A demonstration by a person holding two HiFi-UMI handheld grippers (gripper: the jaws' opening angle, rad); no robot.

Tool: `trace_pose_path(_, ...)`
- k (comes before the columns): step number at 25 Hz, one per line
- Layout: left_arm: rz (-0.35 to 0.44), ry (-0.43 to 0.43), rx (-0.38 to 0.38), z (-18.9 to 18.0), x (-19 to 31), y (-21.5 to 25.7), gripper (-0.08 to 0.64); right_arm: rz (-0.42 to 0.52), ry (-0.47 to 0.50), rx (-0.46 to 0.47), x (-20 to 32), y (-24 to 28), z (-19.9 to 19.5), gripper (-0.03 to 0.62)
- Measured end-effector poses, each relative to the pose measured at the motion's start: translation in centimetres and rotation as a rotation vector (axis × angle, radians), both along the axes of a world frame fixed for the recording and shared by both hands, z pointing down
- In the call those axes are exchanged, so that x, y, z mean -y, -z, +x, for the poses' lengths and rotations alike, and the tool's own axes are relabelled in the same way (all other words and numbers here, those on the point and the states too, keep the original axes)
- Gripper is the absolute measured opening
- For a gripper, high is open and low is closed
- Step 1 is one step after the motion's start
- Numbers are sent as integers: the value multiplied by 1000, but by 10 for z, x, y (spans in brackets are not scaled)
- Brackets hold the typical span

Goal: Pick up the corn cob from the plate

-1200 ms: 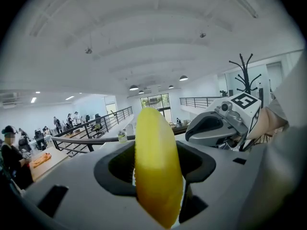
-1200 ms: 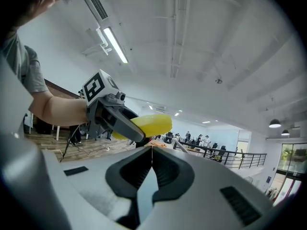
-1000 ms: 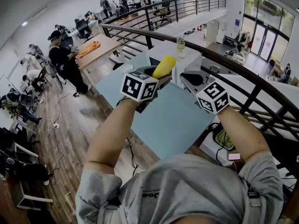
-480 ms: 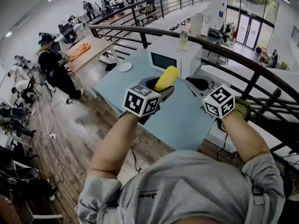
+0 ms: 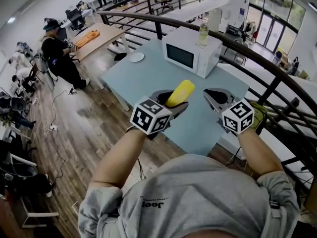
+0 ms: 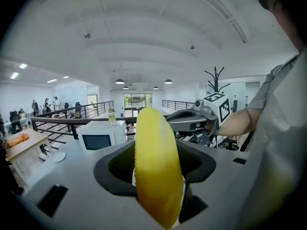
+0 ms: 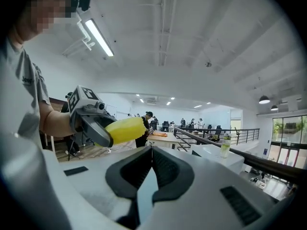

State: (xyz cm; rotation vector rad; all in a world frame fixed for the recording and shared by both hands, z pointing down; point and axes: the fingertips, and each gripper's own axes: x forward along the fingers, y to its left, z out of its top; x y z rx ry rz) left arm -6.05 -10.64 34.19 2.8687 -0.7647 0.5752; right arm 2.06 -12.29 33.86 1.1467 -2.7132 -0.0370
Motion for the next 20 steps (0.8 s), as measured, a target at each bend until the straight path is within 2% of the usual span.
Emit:
trace_pose_path(4, -36, 53, -30, 20, -14, -27, 259, -25, 80, 22, -1, -20, 21, 17)
trace_pose_path(11, -129, 201, -162, 43, -41, -82, 259, -121, 200, 36, -17, -65, 57, 17)
trace_pose_path(15, -187, 264, -184, 51, -47, -113, 259, -168, 204, 57, -17, -89, 86, 17)
trace_pose_path(20, -215, 267, -162, 51, -54, -141, 259, -235, 166, 86, -13, -118, 102, 17)
